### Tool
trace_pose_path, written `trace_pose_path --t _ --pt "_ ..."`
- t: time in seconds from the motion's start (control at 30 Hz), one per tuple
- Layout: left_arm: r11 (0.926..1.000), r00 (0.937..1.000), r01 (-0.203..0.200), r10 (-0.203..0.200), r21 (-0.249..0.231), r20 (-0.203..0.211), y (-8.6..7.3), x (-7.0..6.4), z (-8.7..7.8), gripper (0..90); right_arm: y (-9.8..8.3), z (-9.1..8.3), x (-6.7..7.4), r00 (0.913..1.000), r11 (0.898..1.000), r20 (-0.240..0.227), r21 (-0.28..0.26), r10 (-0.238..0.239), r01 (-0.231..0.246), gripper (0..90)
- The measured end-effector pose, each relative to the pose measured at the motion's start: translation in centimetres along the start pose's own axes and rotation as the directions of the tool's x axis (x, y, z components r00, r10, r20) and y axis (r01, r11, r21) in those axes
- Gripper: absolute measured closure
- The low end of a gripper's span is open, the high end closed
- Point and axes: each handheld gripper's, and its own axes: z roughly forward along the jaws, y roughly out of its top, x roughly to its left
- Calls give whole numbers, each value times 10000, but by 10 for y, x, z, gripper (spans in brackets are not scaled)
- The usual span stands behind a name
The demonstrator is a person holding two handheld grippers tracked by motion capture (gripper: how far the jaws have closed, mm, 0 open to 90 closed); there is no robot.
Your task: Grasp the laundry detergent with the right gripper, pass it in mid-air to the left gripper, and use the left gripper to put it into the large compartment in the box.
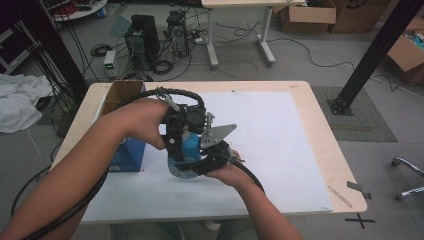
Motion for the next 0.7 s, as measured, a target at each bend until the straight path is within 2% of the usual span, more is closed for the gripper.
trace_pose_path --t 0.27,0.37,0.7 --pt "10000 10000 -25 25 57 2 0 0 -1 202 -1 -1 -1 10000 10000 25 -43 52 -52 455" --pt "10000 9999 -24 25 47 -126 1 0 -1 224 -1 -1 -1 10000 10000 35 -48 9 -9 456" --pt "9999 9999 -99 99 101 -70 3 -1 0 267 -2 0 -1 10000 10000 35 -23 29 -29 455"
